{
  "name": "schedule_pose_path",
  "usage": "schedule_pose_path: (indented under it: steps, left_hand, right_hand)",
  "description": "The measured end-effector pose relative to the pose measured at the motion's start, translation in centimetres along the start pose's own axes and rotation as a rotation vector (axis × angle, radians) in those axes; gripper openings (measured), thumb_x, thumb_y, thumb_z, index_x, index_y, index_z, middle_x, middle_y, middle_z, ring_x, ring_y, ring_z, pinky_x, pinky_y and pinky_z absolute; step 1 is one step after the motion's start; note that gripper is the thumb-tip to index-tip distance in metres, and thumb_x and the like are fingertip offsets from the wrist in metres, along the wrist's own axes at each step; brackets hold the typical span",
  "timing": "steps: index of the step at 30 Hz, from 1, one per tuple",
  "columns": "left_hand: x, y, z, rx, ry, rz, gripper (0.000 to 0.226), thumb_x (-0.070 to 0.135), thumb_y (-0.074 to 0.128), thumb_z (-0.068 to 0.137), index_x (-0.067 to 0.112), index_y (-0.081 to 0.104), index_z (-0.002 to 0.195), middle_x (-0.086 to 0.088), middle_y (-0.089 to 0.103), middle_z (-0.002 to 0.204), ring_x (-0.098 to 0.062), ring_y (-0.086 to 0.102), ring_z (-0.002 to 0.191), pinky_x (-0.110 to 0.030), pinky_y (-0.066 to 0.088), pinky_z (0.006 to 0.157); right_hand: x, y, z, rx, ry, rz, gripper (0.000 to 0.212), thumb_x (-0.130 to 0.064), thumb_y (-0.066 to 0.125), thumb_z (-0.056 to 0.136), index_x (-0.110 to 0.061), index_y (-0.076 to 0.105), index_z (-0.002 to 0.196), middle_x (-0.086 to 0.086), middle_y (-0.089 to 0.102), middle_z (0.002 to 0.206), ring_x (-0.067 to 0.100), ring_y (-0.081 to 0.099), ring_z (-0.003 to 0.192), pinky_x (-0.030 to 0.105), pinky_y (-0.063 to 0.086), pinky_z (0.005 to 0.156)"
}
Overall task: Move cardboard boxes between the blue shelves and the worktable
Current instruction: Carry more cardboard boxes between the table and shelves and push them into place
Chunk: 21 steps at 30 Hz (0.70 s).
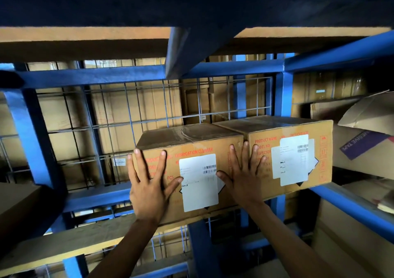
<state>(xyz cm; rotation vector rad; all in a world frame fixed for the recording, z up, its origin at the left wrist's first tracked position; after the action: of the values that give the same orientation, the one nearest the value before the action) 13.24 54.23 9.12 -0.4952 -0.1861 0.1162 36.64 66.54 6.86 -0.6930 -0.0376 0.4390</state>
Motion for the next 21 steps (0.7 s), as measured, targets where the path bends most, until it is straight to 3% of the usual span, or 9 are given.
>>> schedule_pose_path:
  steps: [6, 10, 12, 14, 16, 18, 21]
  left_hand:
    - [-0.1, -0.7, -0.6, -0.018, -0.027, -0.012, 0.083, 0.079, 0.036, 0.078, 0.04, 0.026, 0.151, -0.011, -0.004, 0.164, -0.043, 0.008, 0.147, -0.059, 0.055, 0.061]
    - [-0.2, -0.9, -0.8, -0.035, -0.011, -0.03, 0.086, 0.079, 0.034, 0.078, 0.042, 0.017, 0.153, -0.01, -0.01, 0.163, -0.041, 0.002, 0.148, -0.066, 0.047, 0.088]
    - [0.0, -1.2, -1.1, -0.06, -0.012, -0.021, 0.089, 0.082, 0.034, 0.077, 0.041, 0.013, 0.154, -0.012, -0.012, 0.163, -0.043, -0.002, 0.148, -0.069, 0.03, 0.106]
    - [0.6, -1.8, -1.6, -0.082, -0.037, -0.038, 0.092, 0.083, 0.038, 0.075, 0.042, 0.011, 0.154, -0.012, -0.014, 0.163, -0.043, -0.007, 0.148, -0.069, 0.014, 0.112]
    - [1.8, -2.8, -2.2, -0.103, -0.041, -0.109, 0.088, 0.08, 0.045, 0.078, 0.044, 0.015, 0.153, -0.01, -0.015, 0.163, -0.041, -0.011, 0.148, -0.067, 0.006, 0.114]
    - [3.5, -3.7, -2.5, -0.121, 0.018, -0.205, 0.08, 0.075, 0.05, 0.082, 0.045, 0.023, 0.151, -0.009, -0.013, 0.163, -0.037, -0.012, 0.149, -0.061, 0.003, 0.117]
    - [6.6, -4.9, -3.3, -0.115, 0.156, -0.433, 0.068, 0.069, 0.053, 0.084, 0.038, 0.044, 0.143, -0.011, 0.006, 0.164, -0.033, 0.001, 0.151, -0.057, 0.016, 0.118]
  right_hand:
    - [-0.2, -0.9, -0.3, -0.046, -0.008, 0.008, 0.084, -0.074, 0.015, 0.094, -0.023, -0.001, 0.159, 0.02, 0.007, 0.164, 0.046, 0.008, 0.15, 0.066, 0.014, 0.117]
    - [-0.2, -1.8, -0.9, -0.101, 0.017, 0.045, 0.082, -0.073, 0.017, 0.095, -0.023, 0.006, 0.16, 0.018, 0.005, 0.166, 0.042, 0.003, 0.152, 0.065, 0.013, 0.117]
    - [-0.2, -2.2, -1.7, -0.128, 0.031, 0.072, 0.081, -0.073, 0.017, 0.095, -0.027, 0.003, 0.16, 0.013, -0.003, 0.167, 0.038, -0.003, 0.153, 0.064, 0.009, 0.117]
    - [-0.1, -2.9, -2.8, -0.16, 0.026, 0.118, 0.079, -0.074, 0.017, 0.094, -0.035, -0.01, 0.157, 0.004, -0.019, 0.165, 0.032, -0.014, 0.152, 0.065, 0.002, 0.119]
    - [0.2, -4.4, -4.0, -0.207, 0.039, 0.176, 0.078, -0.072, 0.022, 0.094, -0.042, -0.019, 0.153, -0.003, -0.028, 0.162, 0.027, -0.019, 0.151, 0.064, -0.002, 0.119]
    - [0.4, -6.6, -5.4, -0.206, 0.085, 0.252, 0.078, -0.069, 0.029, 0.095, -0.043, -0.015, 0.154, -0.002, -0.022, 0.165, 0.026, -0.012, 0.153, 0.064, -0.003, 0.119]
    - [1.2, -10.7, -8.5, -0.133, 0.165, 0.362, 0.078, -0.066, 0.037, 0.096, -0.044, -0.009, 0.155, -0.003, -0.018, 0.166, 0.018, -0.011, 0.154, 0.06, -0.005, 0.117]
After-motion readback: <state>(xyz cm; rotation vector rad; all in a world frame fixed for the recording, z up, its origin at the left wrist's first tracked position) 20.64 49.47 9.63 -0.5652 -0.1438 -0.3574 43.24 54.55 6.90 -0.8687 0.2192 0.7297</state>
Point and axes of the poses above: each hand's wrist, its own z-axis towards the middle knuckle, its own y-axis out of the palm, x = y × z, the point moved 1 cm from there along z, towards the middle knuckle
